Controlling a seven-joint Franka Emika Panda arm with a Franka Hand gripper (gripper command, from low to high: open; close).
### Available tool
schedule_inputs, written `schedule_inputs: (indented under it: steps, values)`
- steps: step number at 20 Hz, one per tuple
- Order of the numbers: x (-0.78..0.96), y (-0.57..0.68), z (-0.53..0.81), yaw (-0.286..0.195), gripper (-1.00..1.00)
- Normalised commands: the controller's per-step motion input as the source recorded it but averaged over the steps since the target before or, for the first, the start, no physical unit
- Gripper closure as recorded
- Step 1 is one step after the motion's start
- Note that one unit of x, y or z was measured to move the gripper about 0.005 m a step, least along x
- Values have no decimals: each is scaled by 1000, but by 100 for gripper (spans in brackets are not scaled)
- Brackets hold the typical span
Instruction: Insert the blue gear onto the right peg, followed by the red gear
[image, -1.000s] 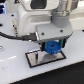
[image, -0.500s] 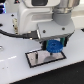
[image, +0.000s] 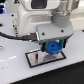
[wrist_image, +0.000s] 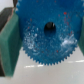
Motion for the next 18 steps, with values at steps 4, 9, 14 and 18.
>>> schedule_inputs:
  steps: [4, 9, 14, 18]
  values:
    - [144, -30, 3, 0, 100]
    - [128, -31, -203, 0, 100]
    - [58, 11, -203, 0, 100]
    - [115, 7, -132, 0, 100]
